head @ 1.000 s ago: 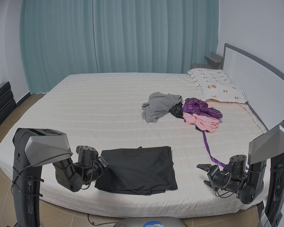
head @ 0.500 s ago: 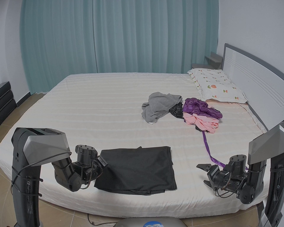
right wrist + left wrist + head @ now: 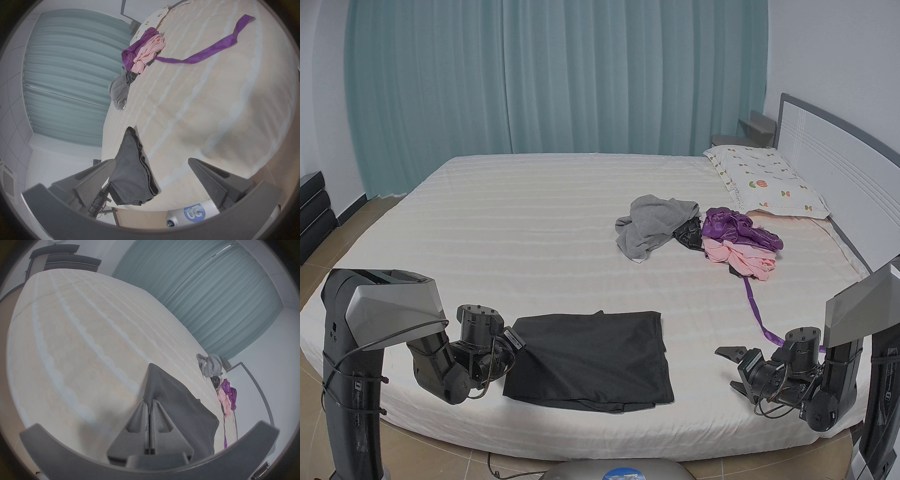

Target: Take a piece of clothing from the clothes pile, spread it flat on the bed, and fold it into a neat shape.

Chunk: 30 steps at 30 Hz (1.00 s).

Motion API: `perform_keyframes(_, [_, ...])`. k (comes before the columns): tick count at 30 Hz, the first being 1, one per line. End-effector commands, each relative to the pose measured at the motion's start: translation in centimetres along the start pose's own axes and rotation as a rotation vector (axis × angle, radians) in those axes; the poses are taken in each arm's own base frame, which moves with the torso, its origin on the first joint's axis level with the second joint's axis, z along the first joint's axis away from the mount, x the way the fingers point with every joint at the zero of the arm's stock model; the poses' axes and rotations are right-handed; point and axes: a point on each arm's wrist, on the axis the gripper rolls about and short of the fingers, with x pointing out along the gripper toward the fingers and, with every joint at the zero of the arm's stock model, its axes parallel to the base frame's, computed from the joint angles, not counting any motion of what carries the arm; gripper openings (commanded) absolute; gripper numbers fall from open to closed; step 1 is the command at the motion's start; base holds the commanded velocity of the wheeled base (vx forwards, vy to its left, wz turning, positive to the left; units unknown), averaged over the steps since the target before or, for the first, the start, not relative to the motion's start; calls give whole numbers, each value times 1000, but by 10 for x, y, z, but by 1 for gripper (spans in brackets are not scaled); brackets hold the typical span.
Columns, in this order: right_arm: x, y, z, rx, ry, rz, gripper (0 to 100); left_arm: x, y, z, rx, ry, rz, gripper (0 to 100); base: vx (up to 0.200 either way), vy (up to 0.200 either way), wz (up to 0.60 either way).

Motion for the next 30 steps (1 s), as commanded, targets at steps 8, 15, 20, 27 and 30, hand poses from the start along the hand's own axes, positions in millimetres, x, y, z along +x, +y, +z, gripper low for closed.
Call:
perform_keyframes(8, [0, 1, 0, -2, -6, 12, 100, -1, 4, 6, -15, -12, 10, 0, 0, 200, 0])
perform_keyframes(15, [1, 2, 1, -1, -7, 14, 100, -2, 6, 6, -18, -11, 19, 0, 0, 200, 0])
perform_keyframes(20, [1, 1, 1, 0, -8, 13, 100, -2, 8, 5, -18, -7, 26, 0, 0, 200, 0])
perform_keyframes(27, [0, 1, 1, 0, -8, 13, 100, -3, 10, 3, -16, 0, 33, 0, 0, 200, 0])
perform_keyframes(30, [0, 1, 1, 0, -8, 13, 100, -3, 11, 3, -16, 1, 35, 0, 0, 200, 0])
